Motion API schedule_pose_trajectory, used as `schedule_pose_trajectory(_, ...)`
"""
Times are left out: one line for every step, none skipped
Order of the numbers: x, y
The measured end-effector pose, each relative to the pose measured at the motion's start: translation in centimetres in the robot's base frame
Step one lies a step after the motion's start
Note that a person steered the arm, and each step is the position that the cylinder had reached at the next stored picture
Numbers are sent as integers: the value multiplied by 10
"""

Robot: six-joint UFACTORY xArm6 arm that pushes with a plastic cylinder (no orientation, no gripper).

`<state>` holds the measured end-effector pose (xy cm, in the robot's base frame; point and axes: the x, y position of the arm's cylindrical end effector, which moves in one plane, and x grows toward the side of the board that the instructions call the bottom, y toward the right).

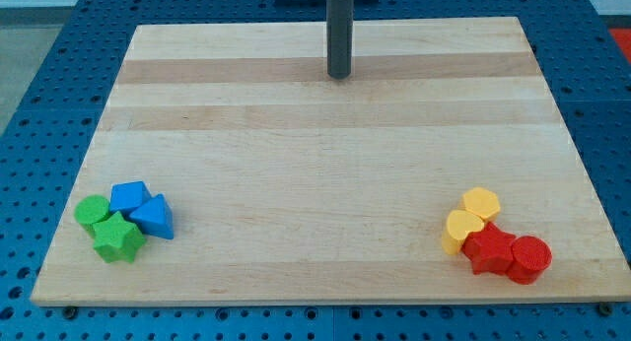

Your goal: Push the group of blocks up a bit

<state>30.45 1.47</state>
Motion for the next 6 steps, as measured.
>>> schedule_pose_trajectory(0,-1)
schedule_pose_trajectory(18,-10)
schedule_pose_trajectory(72,-25)
schedule_pose_trajectory(119,-26)
schedule_pose_trajectory(165,-26)
schedule_pose_trajectory(175,-26)
